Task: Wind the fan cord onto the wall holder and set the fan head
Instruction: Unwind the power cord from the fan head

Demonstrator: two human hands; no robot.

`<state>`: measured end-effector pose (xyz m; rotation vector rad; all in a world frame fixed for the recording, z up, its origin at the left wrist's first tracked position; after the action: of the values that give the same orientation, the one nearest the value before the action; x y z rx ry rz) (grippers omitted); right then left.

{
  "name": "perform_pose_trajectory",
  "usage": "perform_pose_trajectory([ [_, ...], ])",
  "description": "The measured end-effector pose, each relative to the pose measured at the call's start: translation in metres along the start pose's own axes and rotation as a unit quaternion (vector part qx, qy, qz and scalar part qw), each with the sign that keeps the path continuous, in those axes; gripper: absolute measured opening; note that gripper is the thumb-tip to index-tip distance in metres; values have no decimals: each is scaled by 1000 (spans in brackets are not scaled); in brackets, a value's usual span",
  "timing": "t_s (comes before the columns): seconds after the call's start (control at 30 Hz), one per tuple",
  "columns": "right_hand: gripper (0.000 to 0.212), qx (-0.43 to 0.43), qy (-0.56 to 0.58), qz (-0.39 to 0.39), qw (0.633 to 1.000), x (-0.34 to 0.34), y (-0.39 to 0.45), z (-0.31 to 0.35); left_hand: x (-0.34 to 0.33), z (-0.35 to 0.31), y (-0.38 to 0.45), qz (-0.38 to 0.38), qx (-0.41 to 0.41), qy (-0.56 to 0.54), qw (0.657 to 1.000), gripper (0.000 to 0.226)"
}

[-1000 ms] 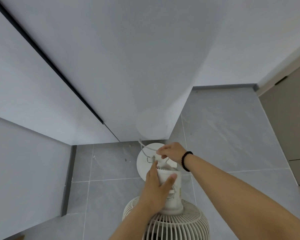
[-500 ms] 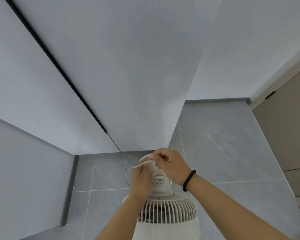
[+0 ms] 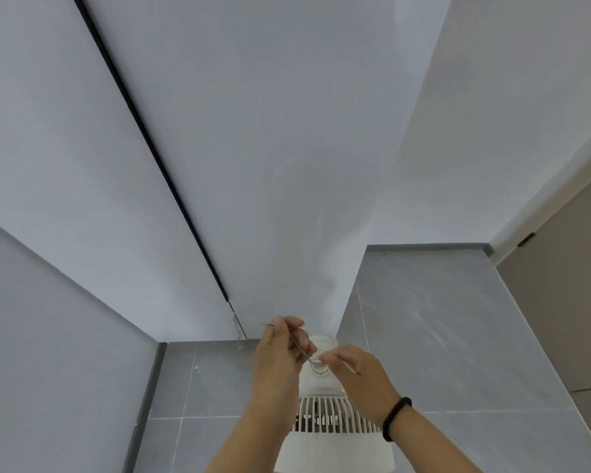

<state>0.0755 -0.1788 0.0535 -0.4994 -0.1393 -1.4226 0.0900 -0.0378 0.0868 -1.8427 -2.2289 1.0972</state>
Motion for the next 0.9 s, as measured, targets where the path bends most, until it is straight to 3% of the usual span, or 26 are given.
perform_pose_trajectory([
  [0.13, 49, -41, 128, 30, 990, 9, -3, 52, -27, -15, -36, 60, -110, 136, 983, 38],
  [0.27, 58, -133, 266, 64, 953, 13, -11, 84, -51, -18, -64, 118, -158, 227, 954, 49],
  [0.37, 55, -159, 336, 60, 927, 19, -20, 104, -53, -22, -71, 144, -168, 253, 942, 46],
  [0.47, 45, -149, 359, 4, 922, 34, -28, 122, -48, -24, -67, 150, -156, 241, 946, 46],
  [0.63, 39, -90, 325, -87, 937, 50, -44, 148, -59, -28, -62, 168, -114, 286, 936, 46],
  [0.7, 40, -34, 260, -98, 960, 56, -47, 160, -61, -31, -55, 151, -51, 261, 952, 49],
  [0.83, 44, 111, 101, -32, 988, 51, -58, 183, -77, -47, -53, 199, 82, 157, 964, 70],
  [0.9, 46, 132, 50, 30, 989, 39, -66, 179, -87, -59, -56, 227, 128, 117, 958, 66],
])
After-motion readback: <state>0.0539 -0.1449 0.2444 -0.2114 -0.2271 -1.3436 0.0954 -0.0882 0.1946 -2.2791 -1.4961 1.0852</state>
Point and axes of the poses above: each hand's wrist, its own y-axis towards the middle knuckle, its own x-axis out of the back of the hand, z = x × y, the point moved 9 cm from there along y, towards the middle knuckle, and after that the axes turned 6 degrees about x, right-handed, at the moved point
